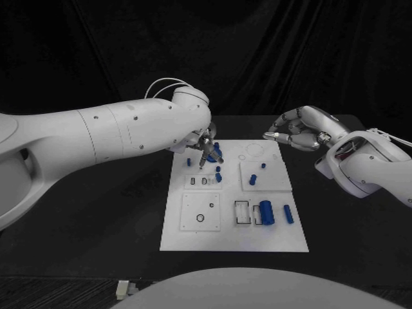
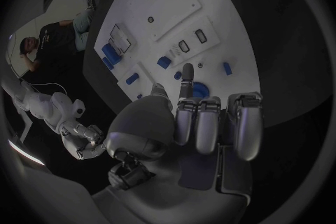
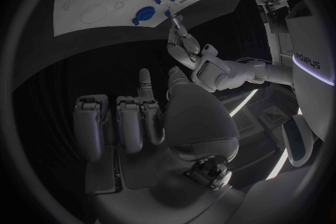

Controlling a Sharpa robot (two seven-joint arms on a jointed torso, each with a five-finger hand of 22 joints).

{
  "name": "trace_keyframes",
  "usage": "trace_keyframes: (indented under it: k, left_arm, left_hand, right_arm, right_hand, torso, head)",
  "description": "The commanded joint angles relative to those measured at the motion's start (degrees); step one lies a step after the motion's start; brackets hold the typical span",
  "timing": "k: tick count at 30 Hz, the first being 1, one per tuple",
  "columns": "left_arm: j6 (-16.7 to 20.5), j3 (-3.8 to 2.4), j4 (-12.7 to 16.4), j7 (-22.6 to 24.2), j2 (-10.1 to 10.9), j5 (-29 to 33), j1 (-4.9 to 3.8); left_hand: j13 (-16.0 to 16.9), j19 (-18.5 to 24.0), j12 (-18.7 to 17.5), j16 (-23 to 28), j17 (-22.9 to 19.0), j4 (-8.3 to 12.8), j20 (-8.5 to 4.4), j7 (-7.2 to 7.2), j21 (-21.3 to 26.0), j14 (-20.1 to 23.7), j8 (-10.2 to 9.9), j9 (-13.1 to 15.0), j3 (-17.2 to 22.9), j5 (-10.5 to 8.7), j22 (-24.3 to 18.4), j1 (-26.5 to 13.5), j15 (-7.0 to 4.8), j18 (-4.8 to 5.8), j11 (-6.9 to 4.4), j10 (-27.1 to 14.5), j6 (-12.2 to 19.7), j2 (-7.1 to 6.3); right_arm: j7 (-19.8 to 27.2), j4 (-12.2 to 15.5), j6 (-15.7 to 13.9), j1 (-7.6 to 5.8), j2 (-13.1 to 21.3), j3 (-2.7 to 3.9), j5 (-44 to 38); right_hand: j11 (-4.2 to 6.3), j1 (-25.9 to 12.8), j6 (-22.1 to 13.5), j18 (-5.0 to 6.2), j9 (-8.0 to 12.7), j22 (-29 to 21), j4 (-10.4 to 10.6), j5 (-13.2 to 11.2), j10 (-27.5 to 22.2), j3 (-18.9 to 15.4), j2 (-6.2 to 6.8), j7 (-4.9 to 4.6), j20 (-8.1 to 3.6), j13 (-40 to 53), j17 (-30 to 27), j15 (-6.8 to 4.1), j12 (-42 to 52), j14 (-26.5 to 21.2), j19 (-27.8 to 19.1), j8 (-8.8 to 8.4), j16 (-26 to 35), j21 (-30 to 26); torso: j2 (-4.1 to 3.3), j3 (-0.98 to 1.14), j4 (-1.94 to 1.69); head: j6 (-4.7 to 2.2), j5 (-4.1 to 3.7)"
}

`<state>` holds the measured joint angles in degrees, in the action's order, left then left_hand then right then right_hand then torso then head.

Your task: Assemble the parts on the task board

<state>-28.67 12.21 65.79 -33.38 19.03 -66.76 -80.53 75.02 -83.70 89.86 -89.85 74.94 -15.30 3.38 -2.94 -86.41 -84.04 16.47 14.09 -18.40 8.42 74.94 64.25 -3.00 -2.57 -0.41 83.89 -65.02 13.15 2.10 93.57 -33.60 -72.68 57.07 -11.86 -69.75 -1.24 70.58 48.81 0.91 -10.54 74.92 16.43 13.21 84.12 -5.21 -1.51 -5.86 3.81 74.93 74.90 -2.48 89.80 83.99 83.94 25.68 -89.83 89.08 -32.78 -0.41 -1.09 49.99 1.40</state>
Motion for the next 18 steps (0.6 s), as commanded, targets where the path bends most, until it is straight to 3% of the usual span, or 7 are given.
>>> trace_keyframes:
  k: [1,6,18]
  left_arm:
    - [3.4,-0.08,-0.1,0.1,-0.2,0.9,0.75]
    - [4.6,-0.08,-0.4,0.0,-0.3,4.3,1.58]
    - [6.0,-0.07,-0.6,0.7,-0.9,6.2,2.21]
  left_hand:
    - [15.0,-1.0,0.1,-0.2,15.1,0.0,-0.29,0.13,-0.1,-6.0,0.0,0.1,0.3,0.19,7.3,0.4,-0.53,0.69,-0.47,6.1,-0.5,-0.02]
    - [15.0,-0.8,0.1,-0.2,15.1,-0.1,-0.49,0.26,0.1,-6.0,-0.4,0.1,0.7,0.44,7.1,1.0,-0.73,0.64,-0.66,6.1,-0.9,-0.19]
    - [15.0,-0.6,0.1,-0.2,15.1,-0.5,-0.81,0.42,0.3,-6.0,-0.7,0.5,1.1,0.08,6.9,1.3,-1.03,0.57,-0.96,6.1,-1.6,-0.55]
  right_arm:
    - [-1.3,0.0,0.7,0.21,-0.1,0.04,0.0]
    - [-1.5,-0.1,0.8,0.37,-0.3,0.04,0.0]
    - [-1.9,-0.6,1.2,0.9,-0.3,0.04,0.0]
  right_hand:
    - [-0.34,0.5,-0.4,-0.56,-0.1,14.6,-0.2,0.2,5.9,-0.1,-0.02,-0.02,0.47,15.1,15.1,0.47,0.2,6.0,5.3,0.23,-0.2,-0.2]
    - [-0.34,0.6,-0.4,-0.53,-0.1,14.6,-0.2,0.3,5.9,-0.1,-0.04,-0.03,0.48,15.1,15.1,0.47,0.2,6.0,5.3,0.23,-0.2,-0.3]
    - [-0.35,0.7,-0.4,-0.45,-0.1,14.5,-0.1,0.3,5.9,-0.1,-0.03,-0.04,0.49,15.1,15.1,0.48,0.2,6.0,5.1,0.22,-0.2,-0.6]
  torso:
    - [-0.06,-0.04,-0.01]
    - [0.04,-0.03,0.02]
    - [0.12,0.0,0.09]
  head:
    - [0.01,0.0]
    - [0.01,-0.11]
    - [0.01,-0.23]
